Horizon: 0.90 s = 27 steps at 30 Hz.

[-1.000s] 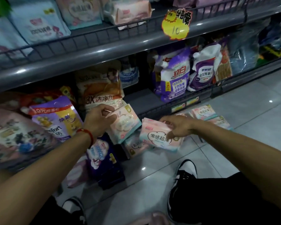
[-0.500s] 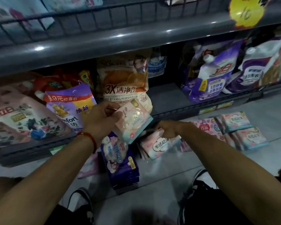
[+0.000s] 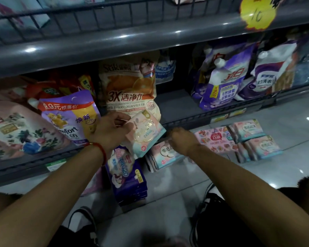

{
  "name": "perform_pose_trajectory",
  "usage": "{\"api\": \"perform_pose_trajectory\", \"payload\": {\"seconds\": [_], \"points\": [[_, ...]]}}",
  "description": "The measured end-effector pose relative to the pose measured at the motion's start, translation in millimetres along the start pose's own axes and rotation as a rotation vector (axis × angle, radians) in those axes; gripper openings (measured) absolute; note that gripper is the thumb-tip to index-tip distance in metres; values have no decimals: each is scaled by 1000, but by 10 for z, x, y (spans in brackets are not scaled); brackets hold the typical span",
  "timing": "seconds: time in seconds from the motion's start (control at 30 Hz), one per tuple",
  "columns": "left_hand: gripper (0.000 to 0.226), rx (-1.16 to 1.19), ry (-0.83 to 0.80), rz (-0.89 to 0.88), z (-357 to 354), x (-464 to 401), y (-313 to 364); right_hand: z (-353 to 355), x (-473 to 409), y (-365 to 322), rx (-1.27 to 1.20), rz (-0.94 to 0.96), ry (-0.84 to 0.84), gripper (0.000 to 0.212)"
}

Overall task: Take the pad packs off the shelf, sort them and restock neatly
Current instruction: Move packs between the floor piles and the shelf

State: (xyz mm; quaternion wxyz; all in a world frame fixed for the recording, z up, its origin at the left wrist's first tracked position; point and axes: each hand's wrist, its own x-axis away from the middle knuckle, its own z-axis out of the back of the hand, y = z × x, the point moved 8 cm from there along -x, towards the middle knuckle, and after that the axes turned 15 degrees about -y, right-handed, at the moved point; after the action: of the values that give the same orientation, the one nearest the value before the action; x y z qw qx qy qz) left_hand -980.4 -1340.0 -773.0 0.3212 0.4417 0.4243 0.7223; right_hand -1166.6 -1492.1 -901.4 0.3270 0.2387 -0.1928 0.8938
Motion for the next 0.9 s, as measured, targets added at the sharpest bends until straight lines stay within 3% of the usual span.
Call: {"api": "perform_pose_trajectory", "payload": {"seconds": [0.07, 0.13, 0.2, 0.27, 0.43, 0.6, 0.67, 0.73, 0.9], "points": [[15, 13, -23, 3, -113, 38, 24, 261, 181, 140, -399, 7, 33, 20], [17, 37, -53, 7, -263, 70, 32, 367, 399, 214, -984, 34, -45, 29], [19, 57, -89, 3, -453, 108, 40, 354, 648, 195, -1345, 89, -195, 45], [22, 59, -132, -22, -669, 170, 64, 269, 918, 145, -1378, 171, -301, 59], [15, 55, -184, 52, -1212, 342, -224, -207, 1355, 344, -1371, 134, -266, 38], [55, 130, -138, 312, -1897, 643, -1064, -1067, 1489, 589, -1549, -5, -356, 28], [35, 226, -151, 485, -2131, 763, -1351, -1346, 1437, 602, -1541, -76, -389, 23], [13, 311, -148, 646, -2242, 812, -1621, -1541, 1336, 554, -1481, -127, -442, 29], [30, 296, -17, 701, -2197, 702, -2109, -1743, 1055, 524, -1227, -217, -479, 59]]}}
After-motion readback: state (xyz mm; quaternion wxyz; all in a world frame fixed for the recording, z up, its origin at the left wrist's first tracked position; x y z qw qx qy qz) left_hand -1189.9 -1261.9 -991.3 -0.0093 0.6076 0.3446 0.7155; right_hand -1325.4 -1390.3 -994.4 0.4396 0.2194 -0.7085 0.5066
